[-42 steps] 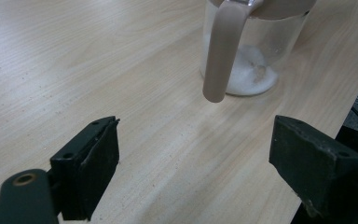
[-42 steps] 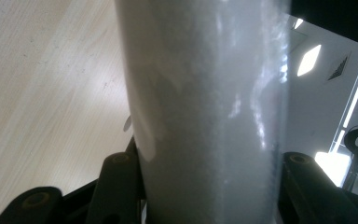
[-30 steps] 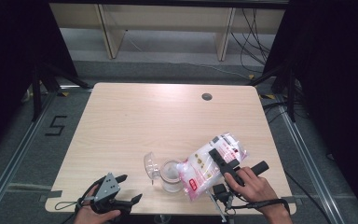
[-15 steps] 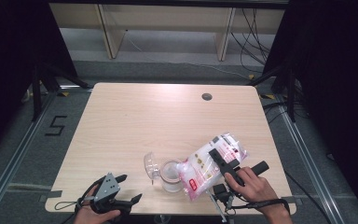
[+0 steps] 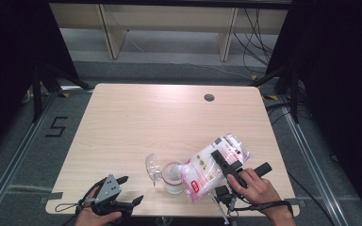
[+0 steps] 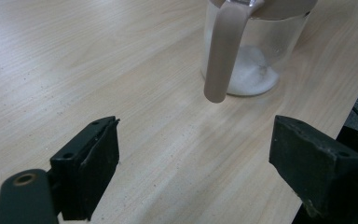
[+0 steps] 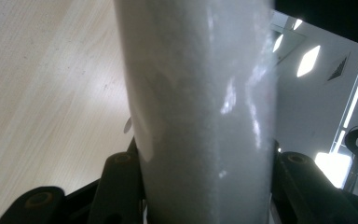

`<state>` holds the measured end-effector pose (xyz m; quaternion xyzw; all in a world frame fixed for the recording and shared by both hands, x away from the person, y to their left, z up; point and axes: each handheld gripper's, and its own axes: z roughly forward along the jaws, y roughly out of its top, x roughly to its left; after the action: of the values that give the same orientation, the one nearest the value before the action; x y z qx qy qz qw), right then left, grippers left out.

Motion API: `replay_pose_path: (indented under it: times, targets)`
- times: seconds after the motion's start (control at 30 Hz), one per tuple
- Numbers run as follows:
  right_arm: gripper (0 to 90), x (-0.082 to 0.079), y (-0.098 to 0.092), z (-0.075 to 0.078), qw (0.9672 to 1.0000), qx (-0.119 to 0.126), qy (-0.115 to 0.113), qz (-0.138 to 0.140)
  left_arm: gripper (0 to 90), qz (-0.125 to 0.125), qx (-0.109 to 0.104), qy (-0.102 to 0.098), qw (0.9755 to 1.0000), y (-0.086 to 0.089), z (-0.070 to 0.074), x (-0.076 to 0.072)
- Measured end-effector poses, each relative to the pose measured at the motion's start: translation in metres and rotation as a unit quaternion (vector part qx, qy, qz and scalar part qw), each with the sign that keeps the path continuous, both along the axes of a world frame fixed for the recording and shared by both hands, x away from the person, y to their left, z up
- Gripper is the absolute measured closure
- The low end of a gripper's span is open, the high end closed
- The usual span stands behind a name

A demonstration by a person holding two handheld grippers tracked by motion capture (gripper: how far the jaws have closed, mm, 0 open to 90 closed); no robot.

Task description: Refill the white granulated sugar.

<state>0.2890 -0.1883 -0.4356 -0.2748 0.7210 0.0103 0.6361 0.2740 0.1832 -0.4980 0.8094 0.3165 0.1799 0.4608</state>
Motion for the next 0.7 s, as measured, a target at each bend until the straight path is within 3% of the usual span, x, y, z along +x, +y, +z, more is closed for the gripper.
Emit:
replay_pose_path:
  times: [0.13, 0.17, 0.23, 0.37, 0.63, 0.7]
  targets:
    - [59.3, 0.0003, 0.0003, 0.0006, 1.0000, -0.003, -0.001, 0.002, 15.6, 0.000, -0.001, 0.001, 1.0000, -0.0003, 0.0000, -0.0003]
    - [59.3, 0.0000, 0.0000, 0.0002, 1.0000, 0.000, -0.001, 0.001, 15.6, -0.009, 0.008, -0.009, 0.9999, 0.0008, 0.0006, 0.0013]
    - [59.3, -0.0001, 0.0001, 0.0003, 1.0000, 0.000, -0.001, 0.001, 15.6, -0.001, 0.001, 0.000, 1.0000, 0.0000, 0.0001, -0.0001]
    - [59.4, -0.0007, -0.0002, -0.0002, 1.0000, 0.002, 0.005, -0.006, 15.6, 0.000, 0.000, -0.001, 1.0000, 0.0003, 0.0004, 0.0000]
    - [59.5, 0.0005, 0.0011, 0.0017, 0.9999, -0.006, -0.004, 0.009, 15.6, 0.000, 0.000, -0.001, 1.0000, 0.0003, 0.0004, 0.0000]
    - [59.6, -0.0008, 0.0003, 0.0009, 1.0000, -0.003, 0.001, -0.003, 15.6, 0.000, 0.000, 0.000, 1.0000, 0.0003, 0.0003, 0.0000]
